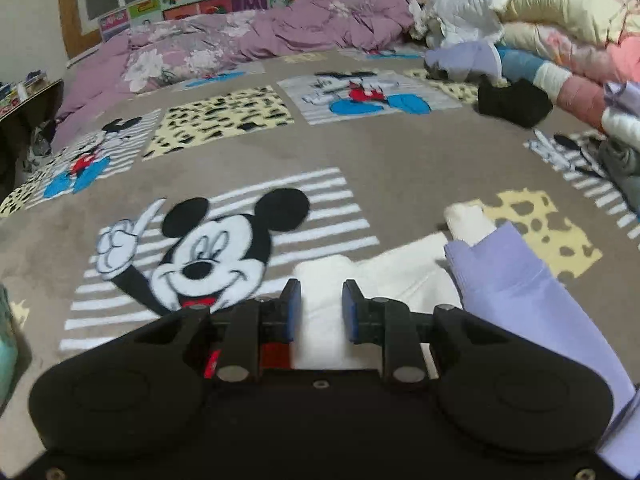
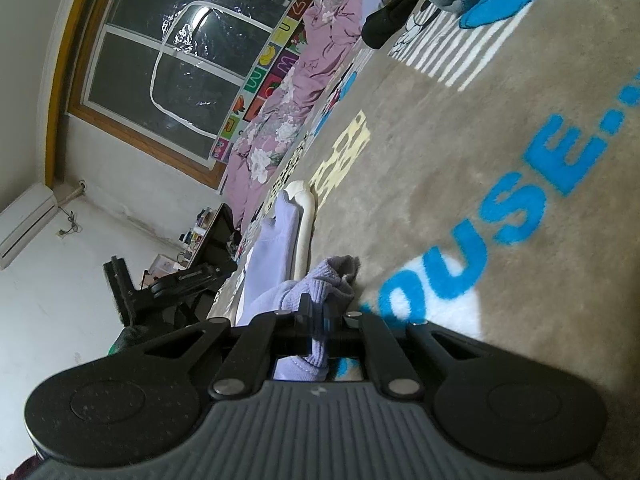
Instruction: Fold clothes
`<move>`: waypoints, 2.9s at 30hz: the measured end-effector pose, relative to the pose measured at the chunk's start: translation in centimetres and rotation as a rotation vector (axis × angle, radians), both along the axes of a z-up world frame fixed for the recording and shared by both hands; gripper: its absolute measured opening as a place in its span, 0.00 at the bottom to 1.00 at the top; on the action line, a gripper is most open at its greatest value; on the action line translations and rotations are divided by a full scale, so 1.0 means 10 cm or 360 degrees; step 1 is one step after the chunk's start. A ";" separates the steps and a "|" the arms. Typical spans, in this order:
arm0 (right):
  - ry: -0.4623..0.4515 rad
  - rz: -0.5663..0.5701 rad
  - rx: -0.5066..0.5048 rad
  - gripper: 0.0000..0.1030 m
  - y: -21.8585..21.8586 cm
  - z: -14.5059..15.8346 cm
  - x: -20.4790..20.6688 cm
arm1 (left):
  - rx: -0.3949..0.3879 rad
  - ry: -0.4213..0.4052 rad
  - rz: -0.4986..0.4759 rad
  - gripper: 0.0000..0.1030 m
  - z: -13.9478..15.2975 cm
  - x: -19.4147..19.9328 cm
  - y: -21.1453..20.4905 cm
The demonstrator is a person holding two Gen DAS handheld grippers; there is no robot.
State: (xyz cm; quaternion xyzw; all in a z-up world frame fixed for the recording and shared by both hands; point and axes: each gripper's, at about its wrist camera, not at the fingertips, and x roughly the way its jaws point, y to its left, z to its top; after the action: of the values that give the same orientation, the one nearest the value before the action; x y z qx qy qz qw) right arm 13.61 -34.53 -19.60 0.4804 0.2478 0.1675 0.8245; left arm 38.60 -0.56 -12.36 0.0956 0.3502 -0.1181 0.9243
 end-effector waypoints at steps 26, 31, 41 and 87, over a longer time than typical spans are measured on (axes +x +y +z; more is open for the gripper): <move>-0.0069 -0.0012 0.0027 0.07 -0.03 0.07 -0.02 | -0.0128 -0.0244 0.0011 0.21 0.39 -2.08 0.69; -0.0078 -0.0020 0.0011 0.07 -0.02 0.08 -0.05 | -0.0255 -0.0206 -0.0039 0.21 0.26 -2.50 0.73; -0.0004 -0.0053 -0.0077 0.07 0.04 0.19 -0.12 | -0.0154 -0.0139 -0.0239 0.35 -0.15 -2.81 0.20; -0.0075 0.0120 -0.0503 0.06 1.46 1.66 1.39 | -0.0581 0.0149 -0.0511 0.59 -0.31 -2.78 0.60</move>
State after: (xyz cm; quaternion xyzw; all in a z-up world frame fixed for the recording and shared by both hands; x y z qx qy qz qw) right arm 27.53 -19.94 -2.97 0.3310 0.2695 0.1684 0.8885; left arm 10.76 5.49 -15.50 -0.0240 0.3457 -0.3290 0.8784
